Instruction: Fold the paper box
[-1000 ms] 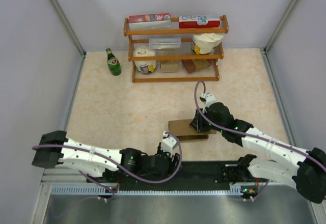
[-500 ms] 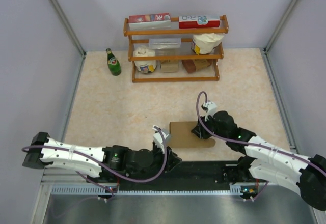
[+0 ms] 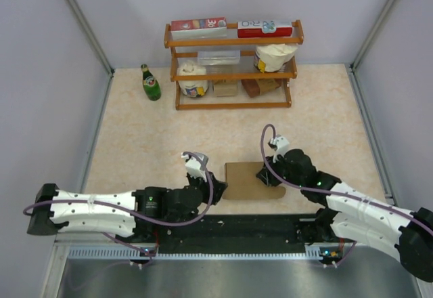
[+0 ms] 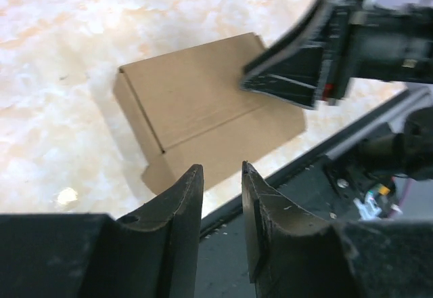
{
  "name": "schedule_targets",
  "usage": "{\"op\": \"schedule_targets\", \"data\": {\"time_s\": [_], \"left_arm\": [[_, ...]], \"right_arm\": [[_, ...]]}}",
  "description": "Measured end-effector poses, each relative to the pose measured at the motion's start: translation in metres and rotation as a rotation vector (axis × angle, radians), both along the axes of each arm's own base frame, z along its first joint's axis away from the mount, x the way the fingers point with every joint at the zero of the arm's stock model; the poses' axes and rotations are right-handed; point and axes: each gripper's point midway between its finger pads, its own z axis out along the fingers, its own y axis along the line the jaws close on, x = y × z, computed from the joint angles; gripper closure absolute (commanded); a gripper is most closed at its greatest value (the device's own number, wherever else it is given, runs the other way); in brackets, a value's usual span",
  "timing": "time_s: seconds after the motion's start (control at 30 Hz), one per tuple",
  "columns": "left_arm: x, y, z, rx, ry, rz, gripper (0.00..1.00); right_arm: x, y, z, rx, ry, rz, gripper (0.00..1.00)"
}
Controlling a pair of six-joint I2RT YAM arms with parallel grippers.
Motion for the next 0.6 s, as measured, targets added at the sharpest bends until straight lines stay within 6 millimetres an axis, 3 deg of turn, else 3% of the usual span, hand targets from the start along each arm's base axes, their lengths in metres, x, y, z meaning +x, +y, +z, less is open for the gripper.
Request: {"op": "schedule_targets", "data": {"time_s": [0.13,0.3,0.6], "left_arm": [[0.014,0.003,-0.025,0.089,0.032,0.042,0.66],[0.016,0.000,-0.046,0.152,0.067,0.029,0.66],[0.017,-0.011,-0.053,0.144,0.100,0.006,0.66]], "right_arm": [[-0.004,-0.002,0.014,0.037,-0.021,-0.004,0.68],[-0.015,0.008,0.030,0.112,-0.022,0.062,0.69],[-0.038,0.027,0.004,0.115,0.140,0.185,0.70]]}}
